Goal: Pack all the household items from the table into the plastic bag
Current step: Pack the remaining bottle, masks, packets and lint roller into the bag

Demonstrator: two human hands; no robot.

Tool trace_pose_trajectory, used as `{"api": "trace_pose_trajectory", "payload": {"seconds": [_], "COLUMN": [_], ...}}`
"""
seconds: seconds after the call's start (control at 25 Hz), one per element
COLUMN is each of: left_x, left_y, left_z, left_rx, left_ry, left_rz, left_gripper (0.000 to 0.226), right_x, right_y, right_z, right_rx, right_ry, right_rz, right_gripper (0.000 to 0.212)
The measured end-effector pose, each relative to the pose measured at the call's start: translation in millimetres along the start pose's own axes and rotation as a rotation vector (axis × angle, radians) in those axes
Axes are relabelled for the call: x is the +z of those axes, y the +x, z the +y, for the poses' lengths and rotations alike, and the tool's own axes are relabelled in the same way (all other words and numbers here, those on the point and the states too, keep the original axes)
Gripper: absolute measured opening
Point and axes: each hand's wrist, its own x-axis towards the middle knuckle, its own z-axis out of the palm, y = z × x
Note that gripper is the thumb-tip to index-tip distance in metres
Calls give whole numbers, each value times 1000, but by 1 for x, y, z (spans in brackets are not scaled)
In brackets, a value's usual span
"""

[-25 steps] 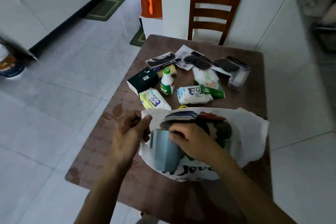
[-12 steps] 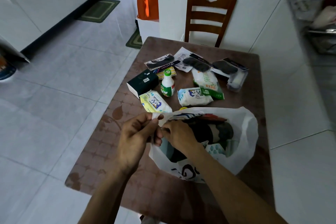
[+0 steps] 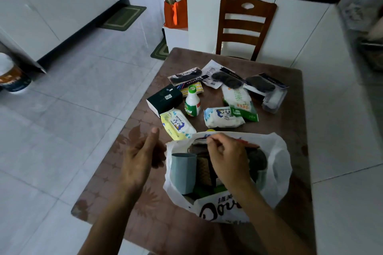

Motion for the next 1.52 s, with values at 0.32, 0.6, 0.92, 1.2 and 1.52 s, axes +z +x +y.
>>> {"api": "trace_pose_trajectory", "payload": {"seconds": [0.32,0.6,0.92,1.2,1.52], "left_x": [48,89,68,-13,78], "left_y": [176,229,180,74,-28], "left_z": [-93,-164,-76,81,30], "left_rx": [-402,-833,-467,178,-14], "left_ry": [239,-249,-331,-144,290], "left_rz": [3,-5,-205,-307,-582], "left_gripper": [14,38,31,40,36], "right_x": [-12,-4,-54,-116,-163], "right_y": [92,79,48,-10,-25], "right_z": [-12,19,-6,1,14], "right_rx": [305,453,305,147,637], "right_ry": [324,308,381,-798,344], "right_rz": [105,66,107,154,249], "right_gripper": [15,15,12,56,22]}}
